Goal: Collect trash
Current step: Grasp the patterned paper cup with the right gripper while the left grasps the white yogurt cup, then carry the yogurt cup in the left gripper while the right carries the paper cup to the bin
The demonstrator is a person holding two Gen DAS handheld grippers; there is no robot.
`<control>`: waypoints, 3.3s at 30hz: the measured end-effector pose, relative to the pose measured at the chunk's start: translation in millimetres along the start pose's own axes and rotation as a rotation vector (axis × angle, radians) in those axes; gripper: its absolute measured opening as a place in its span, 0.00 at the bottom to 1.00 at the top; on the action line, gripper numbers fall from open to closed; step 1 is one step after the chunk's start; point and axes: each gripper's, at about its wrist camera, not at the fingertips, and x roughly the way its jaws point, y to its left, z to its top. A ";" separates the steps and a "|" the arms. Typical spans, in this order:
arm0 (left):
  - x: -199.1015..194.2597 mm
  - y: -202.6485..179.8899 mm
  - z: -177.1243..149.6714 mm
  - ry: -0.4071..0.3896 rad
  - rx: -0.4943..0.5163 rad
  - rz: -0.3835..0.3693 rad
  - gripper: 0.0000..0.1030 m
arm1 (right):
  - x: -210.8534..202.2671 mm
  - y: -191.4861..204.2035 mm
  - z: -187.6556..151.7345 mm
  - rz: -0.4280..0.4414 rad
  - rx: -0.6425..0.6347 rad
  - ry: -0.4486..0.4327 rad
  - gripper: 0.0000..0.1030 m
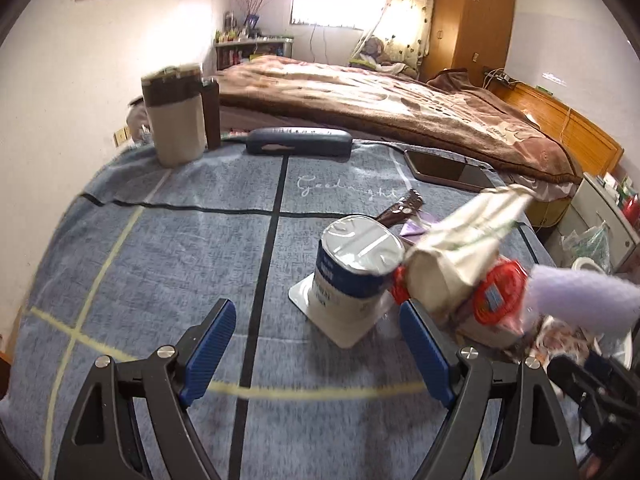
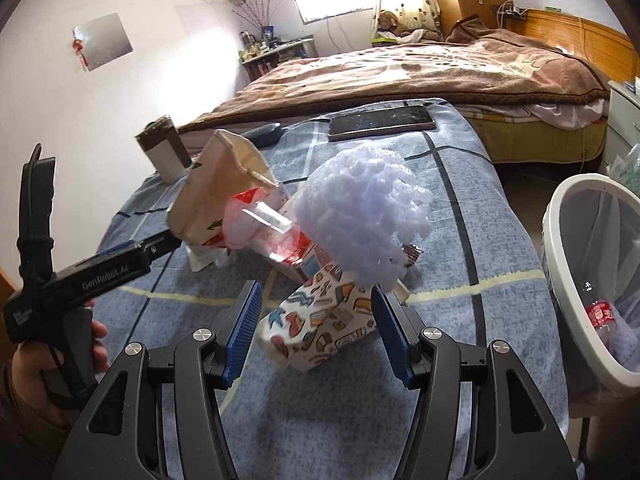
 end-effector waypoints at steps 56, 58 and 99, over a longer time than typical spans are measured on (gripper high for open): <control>-31.7 -16.4 -8.3 -0.043 -0.013 -0.049 0.50 | -35.6 -7.9 -16.7 -0.007 -0.066 -0.036 0.18; -38.2 -16.8 -11.4 -0.055 -0.022 -0.051 0.50 | -39.0 -7.9 -18.3 -0.005 -0.069 -0.040 0.18; -103.8 -150.9 -46.0 -0.131 0.222 -0.230 0.50 | -114.1 -73.6 -17.3 -0.115 0.016 -0.207 0.18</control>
